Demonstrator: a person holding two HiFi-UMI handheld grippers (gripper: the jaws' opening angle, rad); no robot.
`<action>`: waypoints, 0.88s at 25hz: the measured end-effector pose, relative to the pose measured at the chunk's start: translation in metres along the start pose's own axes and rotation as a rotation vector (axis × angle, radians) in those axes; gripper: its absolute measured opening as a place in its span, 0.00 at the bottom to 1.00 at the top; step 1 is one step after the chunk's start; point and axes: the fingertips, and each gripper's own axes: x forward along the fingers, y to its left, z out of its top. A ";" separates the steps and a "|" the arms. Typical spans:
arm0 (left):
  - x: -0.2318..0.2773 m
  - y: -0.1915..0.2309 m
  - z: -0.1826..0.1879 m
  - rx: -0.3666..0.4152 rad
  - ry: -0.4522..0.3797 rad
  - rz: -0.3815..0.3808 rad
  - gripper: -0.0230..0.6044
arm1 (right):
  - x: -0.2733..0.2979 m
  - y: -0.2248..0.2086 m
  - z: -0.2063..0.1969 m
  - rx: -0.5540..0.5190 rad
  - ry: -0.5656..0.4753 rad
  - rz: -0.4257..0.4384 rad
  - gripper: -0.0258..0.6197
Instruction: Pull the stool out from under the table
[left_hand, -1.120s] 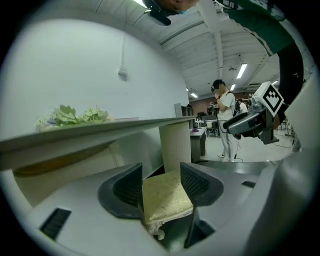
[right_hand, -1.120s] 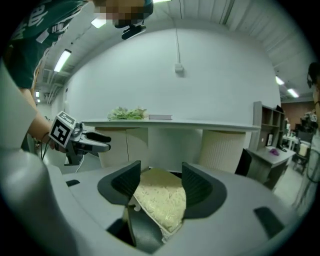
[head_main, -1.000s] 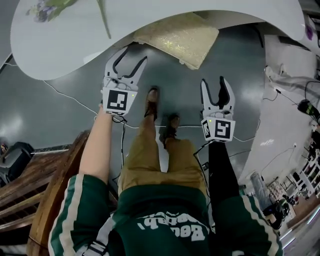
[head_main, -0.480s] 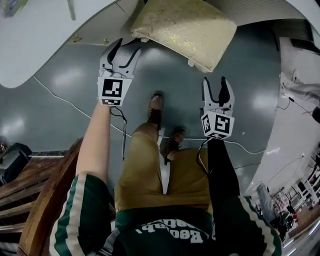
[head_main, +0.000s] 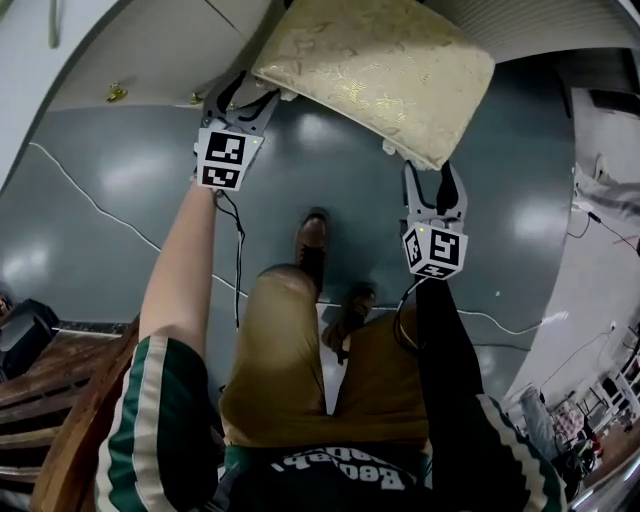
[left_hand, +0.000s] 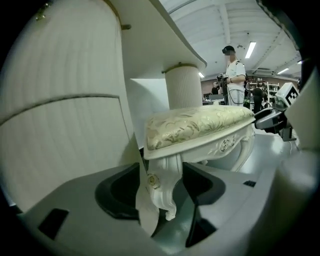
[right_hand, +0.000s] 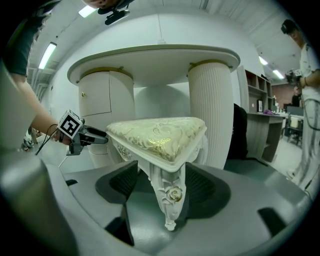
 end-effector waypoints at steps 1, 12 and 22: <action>0.006 -0.001 0.001 0.006 0.001 -0.019 0.49 | 0.005 0.000 0.000 0.005 -0.003 0.004 0.52; 0.017 -0.009 0.004 -0.016 0.034 -0.106 0.46 | 0.016 -0.010 0.003 -0.019 0.009 0.026 0.41; -0.005 -0.009 0.011 -0.135 0.039 -0.099 0.22 | 0.032 -0.035 0.015 0.007 0.097 0.008 0.41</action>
